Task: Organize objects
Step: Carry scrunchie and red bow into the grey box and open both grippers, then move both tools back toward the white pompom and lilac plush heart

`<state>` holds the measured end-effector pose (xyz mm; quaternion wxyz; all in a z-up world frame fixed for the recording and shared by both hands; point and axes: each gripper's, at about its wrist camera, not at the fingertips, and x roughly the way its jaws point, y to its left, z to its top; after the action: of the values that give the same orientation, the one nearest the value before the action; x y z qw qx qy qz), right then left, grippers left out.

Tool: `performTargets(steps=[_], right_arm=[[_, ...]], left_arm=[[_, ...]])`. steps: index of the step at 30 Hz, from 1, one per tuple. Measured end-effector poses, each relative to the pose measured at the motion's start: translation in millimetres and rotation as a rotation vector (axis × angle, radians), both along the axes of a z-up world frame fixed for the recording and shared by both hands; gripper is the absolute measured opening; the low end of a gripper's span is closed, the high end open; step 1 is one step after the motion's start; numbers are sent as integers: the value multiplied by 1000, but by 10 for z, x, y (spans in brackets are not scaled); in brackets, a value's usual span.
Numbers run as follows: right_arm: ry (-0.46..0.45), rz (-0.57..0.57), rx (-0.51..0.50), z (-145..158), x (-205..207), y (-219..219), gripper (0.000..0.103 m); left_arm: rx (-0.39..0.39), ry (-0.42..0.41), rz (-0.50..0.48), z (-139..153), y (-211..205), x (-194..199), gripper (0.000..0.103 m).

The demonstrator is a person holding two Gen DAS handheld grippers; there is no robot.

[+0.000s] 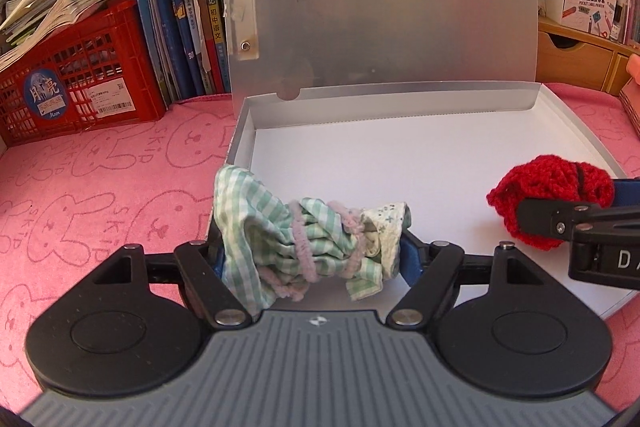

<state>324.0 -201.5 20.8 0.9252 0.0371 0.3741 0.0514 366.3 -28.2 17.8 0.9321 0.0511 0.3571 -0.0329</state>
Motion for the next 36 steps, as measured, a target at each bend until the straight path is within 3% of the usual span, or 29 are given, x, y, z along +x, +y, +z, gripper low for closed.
performTargets(steps=[4, 15, 28, 36], right_arm=[[-23, 6, 2, 72, -73, 10, 84], [-103, 12, -21, 394, -427, -3, 88], [-196, 69, -31, 736, -1172, -12, 91], [-240, 85, -1, 772, -1723, -149, 94]], left_arm=[[-15, -19, -7, 84, 31, -67, 85], [-43, -59, -17, 365, 139, -413, 87], [-77, -161, -106, 730, 171, -1191, 93], [-104, -180, -140, 715, 263, -1813, 94]])
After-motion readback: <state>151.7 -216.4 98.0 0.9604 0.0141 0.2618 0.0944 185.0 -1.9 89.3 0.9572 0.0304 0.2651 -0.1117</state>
